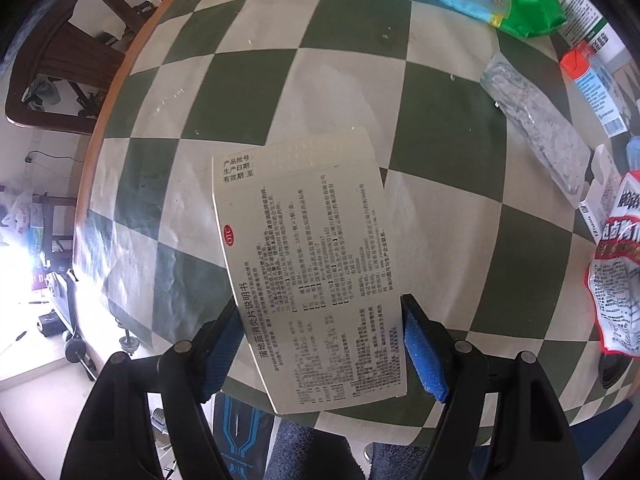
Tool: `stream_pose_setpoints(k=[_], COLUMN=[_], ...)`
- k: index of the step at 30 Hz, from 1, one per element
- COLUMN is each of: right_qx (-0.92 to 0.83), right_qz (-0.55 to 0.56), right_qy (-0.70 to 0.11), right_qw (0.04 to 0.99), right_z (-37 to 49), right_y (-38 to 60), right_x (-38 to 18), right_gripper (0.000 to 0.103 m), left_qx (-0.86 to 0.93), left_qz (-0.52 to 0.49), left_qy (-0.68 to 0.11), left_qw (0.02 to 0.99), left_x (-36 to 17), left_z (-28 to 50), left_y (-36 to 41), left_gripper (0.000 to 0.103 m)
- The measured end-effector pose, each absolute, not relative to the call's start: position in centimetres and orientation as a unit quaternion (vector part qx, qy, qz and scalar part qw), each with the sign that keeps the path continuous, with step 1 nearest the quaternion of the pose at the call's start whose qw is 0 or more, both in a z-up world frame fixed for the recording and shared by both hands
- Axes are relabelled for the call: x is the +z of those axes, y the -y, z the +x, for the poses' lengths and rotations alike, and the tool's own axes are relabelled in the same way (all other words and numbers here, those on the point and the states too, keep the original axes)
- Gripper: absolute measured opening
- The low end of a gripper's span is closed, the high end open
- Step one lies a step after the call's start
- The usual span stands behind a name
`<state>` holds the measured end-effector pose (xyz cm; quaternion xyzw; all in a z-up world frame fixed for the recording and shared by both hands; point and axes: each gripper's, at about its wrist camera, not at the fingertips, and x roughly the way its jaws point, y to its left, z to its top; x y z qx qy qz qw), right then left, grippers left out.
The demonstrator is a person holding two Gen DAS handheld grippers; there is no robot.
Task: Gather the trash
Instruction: 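Lift the white box and red wrapper and carry both toward the trash bin, then open both tools over the bin, dropping the box and wrapper inside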
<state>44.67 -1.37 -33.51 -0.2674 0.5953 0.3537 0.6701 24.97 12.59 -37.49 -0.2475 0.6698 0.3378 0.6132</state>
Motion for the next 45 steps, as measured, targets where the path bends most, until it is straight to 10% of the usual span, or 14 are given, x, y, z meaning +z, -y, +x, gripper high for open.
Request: stream_pose_setpoints(k=[30,45], right_qx=[0.293,0.240], right_qz=[-0.096,0.033], right_qy=[-0.554,-0.718], right_qw=[0.773,0.652], right_z=[26.7,8.4], right_y=[9.5,14.5], right_x=[-22.6,-44.0], right_gripper=[0.000,0.000], left_qx=[0.205,0.103], left_qz=[-0.283,-0.371], left_qy=[-0.563,-0.671], left_qw=[0.749,0.634], left_x=[-26.3,-49.8], left_z=[6.4,-0.8], left_y=[-11.6,-8.5], left_gripper=[0.073,0.074])
